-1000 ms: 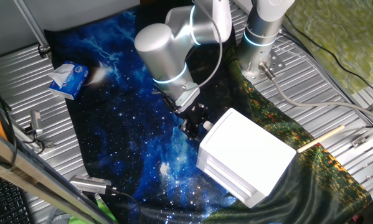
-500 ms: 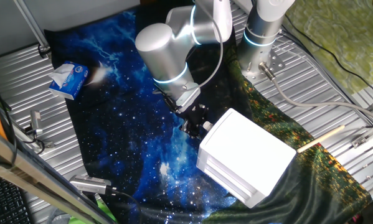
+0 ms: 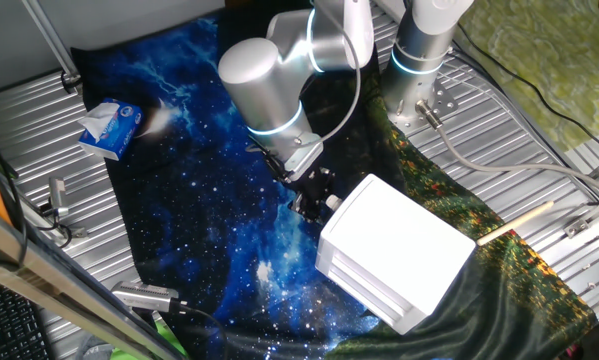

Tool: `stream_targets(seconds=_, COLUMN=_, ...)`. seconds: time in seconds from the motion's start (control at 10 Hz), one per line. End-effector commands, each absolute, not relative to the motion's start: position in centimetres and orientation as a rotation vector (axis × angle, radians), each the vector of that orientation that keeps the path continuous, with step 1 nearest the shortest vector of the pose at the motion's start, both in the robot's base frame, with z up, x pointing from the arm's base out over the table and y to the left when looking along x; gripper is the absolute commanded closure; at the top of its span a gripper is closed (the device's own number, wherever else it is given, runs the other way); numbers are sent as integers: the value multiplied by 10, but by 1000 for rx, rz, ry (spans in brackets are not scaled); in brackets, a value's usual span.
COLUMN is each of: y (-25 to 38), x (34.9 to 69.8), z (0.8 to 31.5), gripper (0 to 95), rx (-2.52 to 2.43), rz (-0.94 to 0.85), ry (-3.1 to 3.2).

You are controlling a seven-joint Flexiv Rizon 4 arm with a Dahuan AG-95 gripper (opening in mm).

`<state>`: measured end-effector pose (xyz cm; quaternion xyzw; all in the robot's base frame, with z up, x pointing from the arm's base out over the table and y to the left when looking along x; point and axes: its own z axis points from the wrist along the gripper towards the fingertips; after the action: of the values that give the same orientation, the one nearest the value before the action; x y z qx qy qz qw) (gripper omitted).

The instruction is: Grasp the handle and open the drawer

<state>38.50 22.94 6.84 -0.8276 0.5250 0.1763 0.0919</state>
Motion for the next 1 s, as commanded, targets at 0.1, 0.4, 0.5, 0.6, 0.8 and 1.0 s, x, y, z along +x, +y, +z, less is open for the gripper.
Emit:
stream_targets(seconds=0.1, y=229, x=385, z=68, gripper=950, rx=-2464, rz=508, ry=1556)
stream_targets(seconds=0.4, y=229, x=385, z=67, gripper=950, rx=-2471, rz=490, ry=1548)
stream_targets(seconds=0.5, y=229, x=385, z=67, gripper=950, rx=-2476, rz=485, ry=1545)
stream_targets(seconds=0.6, y=228, x=385, z=67, gripper=950, rx=-2481, rz=483, ry=1542)
stream_targets(seconds=0.8, y=227, x=385, z=68, gripper=950, rx=-2487, rz=476, ry=1540)
stream_targets(seconds=1.0, y=227, x=385, z=67, gripper=950, rx=-2486, rz=472, ry=1541)
